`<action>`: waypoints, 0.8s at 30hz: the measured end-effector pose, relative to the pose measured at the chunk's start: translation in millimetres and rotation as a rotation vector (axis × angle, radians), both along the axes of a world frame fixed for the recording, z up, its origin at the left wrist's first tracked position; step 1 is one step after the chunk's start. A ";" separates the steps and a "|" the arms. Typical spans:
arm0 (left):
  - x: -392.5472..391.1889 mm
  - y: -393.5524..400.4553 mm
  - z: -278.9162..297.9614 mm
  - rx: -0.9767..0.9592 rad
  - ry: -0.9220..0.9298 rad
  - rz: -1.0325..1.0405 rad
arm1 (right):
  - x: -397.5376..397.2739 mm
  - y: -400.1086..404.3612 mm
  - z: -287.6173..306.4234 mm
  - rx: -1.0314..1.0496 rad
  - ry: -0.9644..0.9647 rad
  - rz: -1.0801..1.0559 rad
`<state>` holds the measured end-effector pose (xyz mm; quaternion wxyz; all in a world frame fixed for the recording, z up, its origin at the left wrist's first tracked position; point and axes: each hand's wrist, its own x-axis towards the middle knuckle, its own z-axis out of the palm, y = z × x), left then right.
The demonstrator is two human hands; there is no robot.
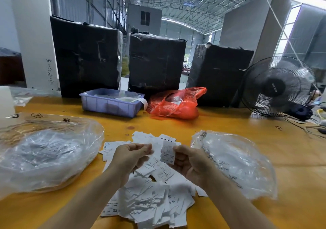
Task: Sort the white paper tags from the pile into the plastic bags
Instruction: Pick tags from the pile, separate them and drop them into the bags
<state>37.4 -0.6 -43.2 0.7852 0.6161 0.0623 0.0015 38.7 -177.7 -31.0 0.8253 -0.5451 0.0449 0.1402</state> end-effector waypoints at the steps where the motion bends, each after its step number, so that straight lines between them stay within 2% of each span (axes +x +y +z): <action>1: -1.5 -1.2 -0.2 0.008 0.000 -0.018 | -2.5 -0.4 -1.4 -0.015 -0.004 0.007; 5: -5.0 -7.7 -3.9 0.041 0.006 -0.077 | -9.3 -4.4 -7.7 -0.084 -0.043 -0.006; 9: -7.7 -13.8 -9.8 0.036 0.010 -0.091 | -14.6 -9.9 -11.9 -0.195 -0.164 -0.154; 11: -8.6 -15.0 -10.7 0.043 0.013 -0.082 | -15.0 -14.5 -11.4 -0.159 -0.215 -0.200; 15: -10.3 -17.5 -12.1 0.048 0.014 -0.069 | -17.4 -15.8 -7.4 -0.053 -0.226 -0.118; 19: -12.1 -20.8 -13.5 0.023 0.015 -0.064 | -19.7 -9.4 -7.4 -0.241 -0.272 -0.124; 24: -13.9 -22.5 -13.8 0.050 0.003 -0.072 | -23.3 -6.5 -7.0 -0.260 -0.357 -0.212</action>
